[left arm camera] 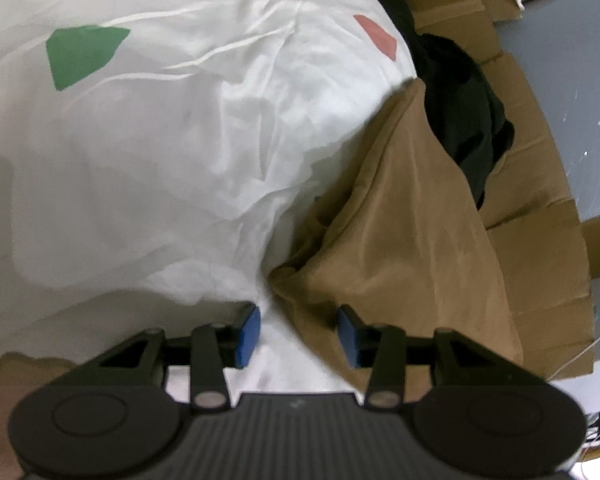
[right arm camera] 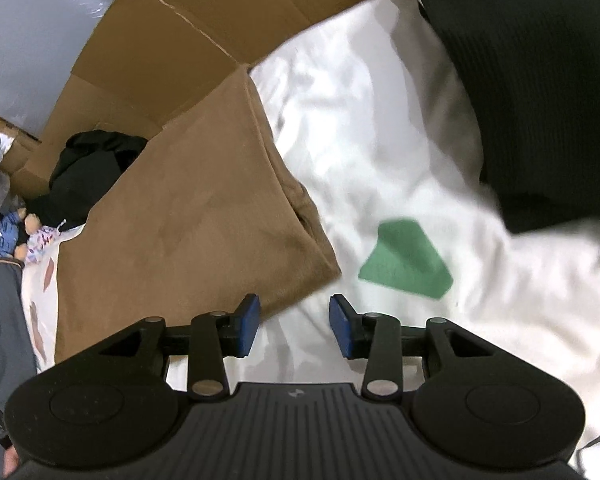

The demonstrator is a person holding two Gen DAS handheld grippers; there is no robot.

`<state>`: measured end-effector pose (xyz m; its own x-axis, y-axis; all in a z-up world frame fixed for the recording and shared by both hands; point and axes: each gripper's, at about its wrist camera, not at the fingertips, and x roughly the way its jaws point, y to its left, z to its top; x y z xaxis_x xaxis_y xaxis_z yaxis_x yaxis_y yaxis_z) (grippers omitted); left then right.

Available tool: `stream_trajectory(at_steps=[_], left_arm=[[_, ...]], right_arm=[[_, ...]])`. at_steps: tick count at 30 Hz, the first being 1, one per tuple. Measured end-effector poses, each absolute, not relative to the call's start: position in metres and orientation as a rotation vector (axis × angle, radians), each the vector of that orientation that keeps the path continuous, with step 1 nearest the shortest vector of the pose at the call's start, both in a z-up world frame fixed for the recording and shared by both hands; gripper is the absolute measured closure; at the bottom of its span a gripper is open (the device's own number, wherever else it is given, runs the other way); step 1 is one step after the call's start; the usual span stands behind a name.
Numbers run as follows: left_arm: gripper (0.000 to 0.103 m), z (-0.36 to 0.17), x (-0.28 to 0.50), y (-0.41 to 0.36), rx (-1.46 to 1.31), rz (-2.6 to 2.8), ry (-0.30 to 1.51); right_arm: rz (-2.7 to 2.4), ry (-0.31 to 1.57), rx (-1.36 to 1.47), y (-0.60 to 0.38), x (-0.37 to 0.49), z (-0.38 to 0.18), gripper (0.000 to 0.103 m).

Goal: Fold clothes

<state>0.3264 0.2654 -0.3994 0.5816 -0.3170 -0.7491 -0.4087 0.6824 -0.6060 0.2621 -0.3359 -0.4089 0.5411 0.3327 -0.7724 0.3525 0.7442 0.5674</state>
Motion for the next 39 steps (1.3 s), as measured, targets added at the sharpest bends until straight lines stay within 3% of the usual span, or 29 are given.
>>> stream_trajectory(at_steps=[29, 34, 39], left_arm=[[0.052, -0.413, 0.331, 0.275, -0.944, -0.058, 0.857], [0.044, -0.41, 0.336, 0.271, -0.92, -0.074, 0.864], [0.044, -0.41, 0.335, 0.271, -0.892, -0.116, 0.884]], right_arm=[[-0.007, 0.891, 0.99, -0.349, 0.271, -0.436, 0.06], [-0.02, 0.88, 1.012, -0.349, 0.273, -0.437, 0.06], [-0.023, 0.869, 1.031, -0.35, 0.273, -0.439, 0.06]])
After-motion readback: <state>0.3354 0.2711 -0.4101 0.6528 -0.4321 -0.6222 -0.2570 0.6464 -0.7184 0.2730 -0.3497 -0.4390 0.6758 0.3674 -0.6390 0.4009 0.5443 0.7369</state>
